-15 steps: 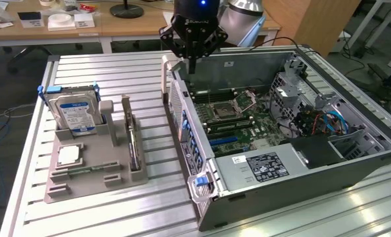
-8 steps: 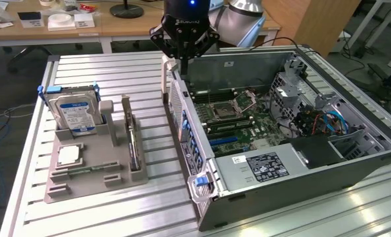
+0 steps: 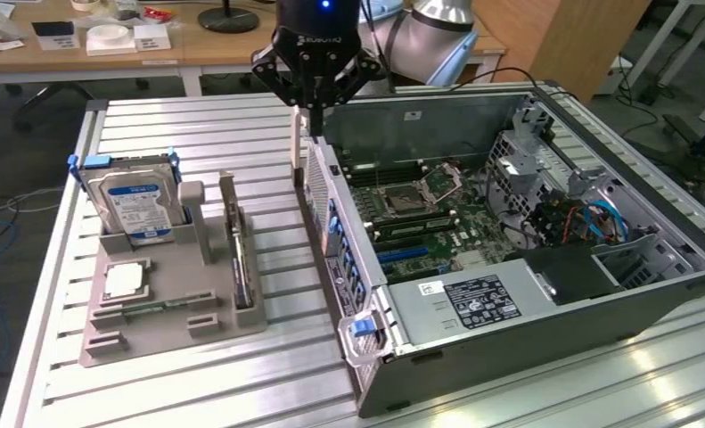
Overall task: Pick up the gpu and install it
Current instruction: 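Reach for the gpu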
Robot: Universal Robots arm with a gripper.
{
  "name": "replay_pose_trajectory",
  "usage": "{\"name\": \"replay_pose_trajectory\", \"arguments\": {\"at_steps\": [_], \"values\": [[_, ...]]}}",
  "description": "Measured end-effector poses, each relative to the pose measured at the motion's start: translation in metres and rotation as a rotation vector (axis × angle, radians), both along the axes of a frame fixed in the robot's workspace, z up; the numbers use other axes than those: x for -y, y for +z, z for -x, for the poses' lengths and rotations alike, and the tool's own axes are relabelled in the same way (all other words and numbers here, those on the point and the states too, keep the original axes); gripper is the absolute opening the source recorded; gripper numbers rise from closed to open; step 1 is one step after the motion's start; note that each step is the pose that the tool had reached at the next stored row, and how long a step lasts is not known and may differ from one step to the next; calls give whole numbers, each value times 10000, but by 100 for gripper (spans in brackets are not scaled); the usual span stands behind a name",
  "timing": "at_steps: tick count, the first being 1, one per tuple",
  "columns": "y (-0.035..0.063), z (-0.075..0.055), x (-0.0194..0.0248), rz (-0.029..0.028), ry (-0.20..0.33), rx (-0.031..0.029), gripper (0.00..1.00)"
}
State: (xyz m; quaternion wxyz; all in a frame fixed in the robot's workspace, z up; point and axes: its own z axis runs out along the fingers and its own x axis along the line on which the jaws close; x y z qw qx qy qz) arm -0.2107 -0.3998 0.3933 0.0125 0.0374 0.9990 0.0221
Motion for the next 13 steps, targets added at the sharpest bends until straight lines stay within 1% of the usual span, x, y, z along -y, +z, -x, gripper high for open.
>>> {"name": "replay_pose_trajectory", "arguments": {"at_steps": [7,13], "values": [[-1,145,8,-1,-1,0,11],[-1,244,16,0,-1,0,11]]}}
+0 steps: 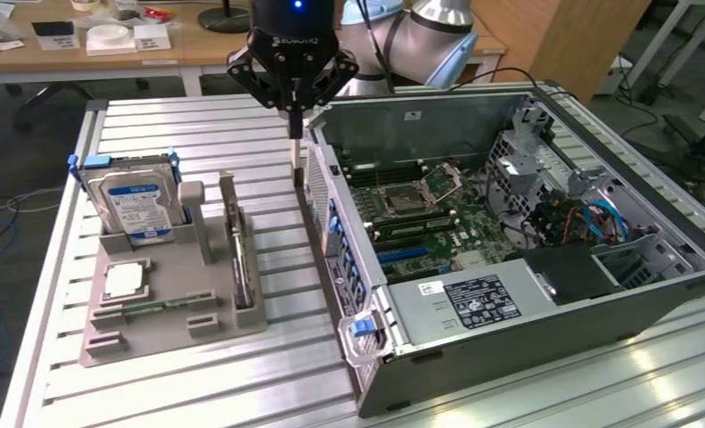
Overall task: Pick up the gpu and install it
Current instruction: 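Reach for the gpu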
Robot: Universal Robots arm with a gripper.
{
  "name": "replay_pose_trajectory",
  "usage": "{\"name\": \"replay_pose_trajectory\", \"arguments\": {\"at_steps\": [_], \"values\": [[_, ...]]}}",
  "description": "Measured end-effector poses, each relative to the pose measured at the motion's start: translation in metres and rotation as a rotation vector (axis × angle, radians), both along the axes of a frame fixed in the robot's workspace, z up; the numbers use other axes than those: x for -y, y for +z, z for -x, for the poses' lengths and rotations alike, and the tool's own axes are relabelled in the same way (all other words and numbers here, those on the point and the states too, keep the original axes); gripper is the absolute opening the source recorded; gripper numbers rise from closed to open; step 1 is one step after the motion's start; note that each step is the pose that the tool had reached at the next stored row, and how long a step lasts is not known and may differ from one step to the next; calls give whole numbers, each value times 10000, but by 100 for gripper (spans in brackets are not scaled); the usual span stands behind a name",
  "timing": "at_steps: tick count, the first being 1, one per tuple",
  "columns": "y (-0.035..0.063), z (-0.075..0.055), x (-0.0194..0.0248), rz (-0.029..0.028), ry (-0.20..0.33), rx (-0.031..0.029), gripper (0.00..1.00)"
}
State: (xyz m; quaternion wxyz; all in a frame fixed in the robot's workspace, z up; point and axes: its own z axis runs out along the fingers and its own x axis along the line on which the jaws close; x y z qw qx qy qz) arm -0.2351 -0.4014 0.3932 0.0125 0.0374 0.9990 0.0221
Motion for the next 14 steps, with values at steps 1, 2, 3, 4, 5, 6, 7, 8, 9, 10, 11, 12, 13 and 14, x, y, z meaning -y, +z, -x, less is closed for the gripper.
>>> {"name": "replay_pose_trajectory", "arguments": {"at_steps": [1,2,3,4,5,6,7,8,9,10,11,12,13,14], "values": [[0,13,1,0,0,0,11],[0,27,3,1,0,0,11],[0,44,5,0,0,-1,11],[0,62,7,0,-1,0,11],[0,78,7,0,-1,-1,11],[0,95,7,1,0,0,11],[0,111,7,1,0,-1,11],[-1,132,8,0,1,0,11],[-1,157,10,0,1,0,11],[-1,179,11,0,1,0,11],[-1,200,11,1,1,0,11],[-1,220,12,0,0,0,11],[-1,241,12,0,0,-1,11],[-1,265,13,0,0,0,11]]}}
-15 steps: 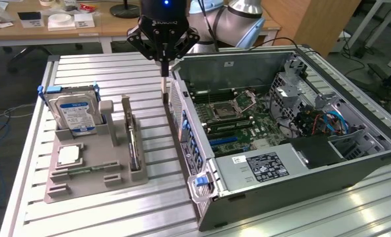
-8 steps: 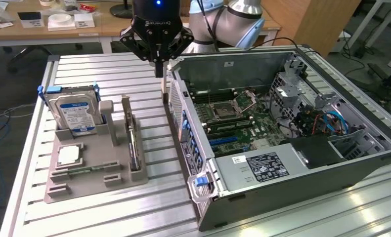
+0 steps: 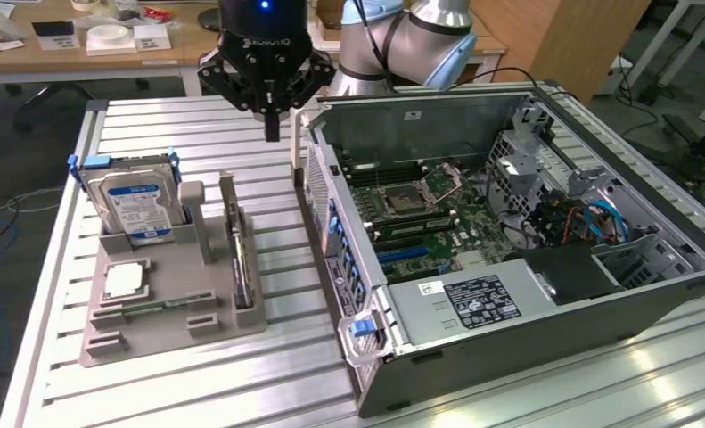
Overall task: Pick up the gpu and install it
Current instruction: 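Reach for the gpu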
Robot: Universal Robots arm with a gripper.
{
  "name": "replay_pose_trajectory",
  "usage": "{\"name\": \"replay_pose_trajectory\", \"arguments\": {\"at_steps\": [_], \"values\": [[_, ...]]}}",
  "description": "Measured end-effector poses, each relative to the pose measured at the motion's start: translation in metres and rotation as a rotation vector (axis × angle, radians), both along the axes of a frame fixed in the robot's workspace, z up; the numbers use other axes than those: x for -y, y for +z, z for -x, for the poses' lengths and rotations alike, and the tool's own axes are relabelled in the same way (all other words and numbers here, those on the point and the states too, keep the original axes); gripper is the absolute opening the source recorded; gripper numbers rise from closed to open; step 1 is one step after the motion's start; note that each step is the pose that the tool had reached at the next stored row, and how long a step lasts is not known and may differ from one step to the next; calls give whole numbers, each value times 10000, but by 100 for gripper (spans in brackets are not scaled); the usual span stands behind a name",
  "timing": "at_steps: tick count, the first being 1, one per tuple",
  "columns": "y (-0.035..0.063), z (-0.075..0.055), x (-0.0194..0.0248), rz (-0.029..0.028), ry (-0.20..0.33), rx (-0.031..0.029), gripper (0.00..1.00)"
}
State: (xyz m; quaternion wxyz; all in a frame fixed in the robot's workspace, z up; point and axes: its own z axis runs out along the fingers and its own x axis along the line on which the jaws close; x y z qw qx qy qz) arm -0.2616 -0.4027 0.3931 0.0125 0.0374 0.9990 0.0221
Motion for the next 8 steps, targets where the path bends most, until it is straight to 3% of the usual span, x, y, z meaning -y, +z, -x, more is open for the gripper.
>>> {"name": "replay_pose_trajectory", "arguments": {"at_steps": [8], "values": [[-1,194,5,0,0,1,11]]}}
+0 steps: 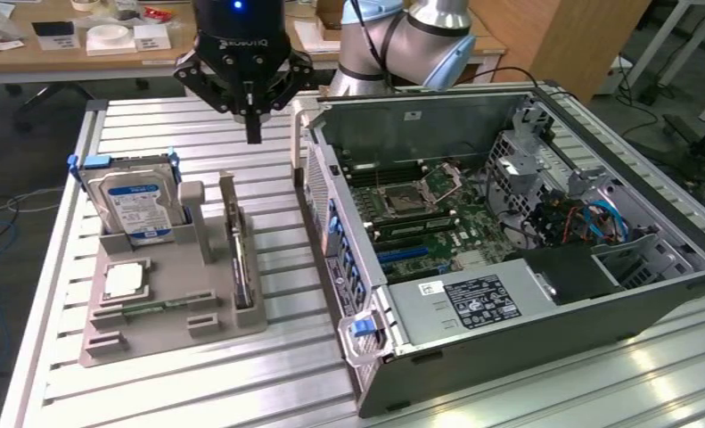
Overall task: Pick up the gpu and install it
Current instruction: 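Reach for the gpu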
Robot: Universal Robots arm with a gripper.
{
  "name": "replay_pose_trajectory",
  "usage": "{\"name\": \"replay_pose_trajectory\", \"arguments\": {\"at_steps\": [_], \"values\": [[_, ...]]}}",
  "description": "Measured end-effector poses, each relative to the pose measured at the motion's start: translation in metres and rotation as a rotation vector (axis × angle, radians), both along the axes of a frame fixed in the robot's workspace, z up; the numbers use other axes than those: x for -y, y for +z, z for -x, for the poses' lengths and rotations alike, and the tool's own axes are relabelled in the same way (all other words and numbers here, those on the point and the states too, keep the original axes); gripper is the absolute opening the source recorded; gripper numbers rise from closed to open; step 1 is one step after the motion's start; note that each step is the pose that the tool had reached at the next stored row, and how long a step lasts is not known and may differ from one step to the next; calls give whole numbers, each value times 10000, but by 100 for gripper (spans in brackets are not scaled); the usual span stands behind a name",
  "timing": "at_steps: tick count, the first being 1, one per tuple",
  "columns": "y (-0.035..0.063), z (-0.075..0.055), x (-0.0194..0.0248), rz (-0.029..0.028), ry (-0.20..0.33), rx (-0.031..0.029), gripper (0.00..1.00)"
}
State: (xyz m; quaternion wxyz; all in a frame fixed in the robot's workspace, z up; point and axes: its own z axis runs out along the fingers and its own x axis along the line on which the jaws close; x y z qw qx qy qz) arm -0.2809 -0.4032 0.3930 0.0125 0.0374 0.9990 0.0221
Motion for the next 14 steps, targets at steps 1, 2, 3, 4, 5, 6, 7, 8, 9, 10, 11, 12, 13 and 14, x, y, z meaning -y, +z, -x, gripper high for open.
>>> {"name": "replay_pose_trajectory", "arguments": {"at_steps": [1,2,3,4,5,6,7,8,9,10,11,12,13,14], "values": [[0,17,1,0,0,-1,11],[0,35,3,0,0,-1,11],[0,51,4,0,0,0,11],[0,68,4,0,0,-1,11],[1,88,5,1,0,-1,11],[1,111,7,1,1,-1,11],[0,134,8,0,1,0,11],[0,154,9,0,1,-1,11],[0,172,10,1,1,-1,11],[0,189,11,0,0,0,11],[0,207,13,0,1,0,11],[0,224,16,0,1,-1,11],[0,243,17,1,1,-1,11],[0,262,19,1,0,-1,11]]}}
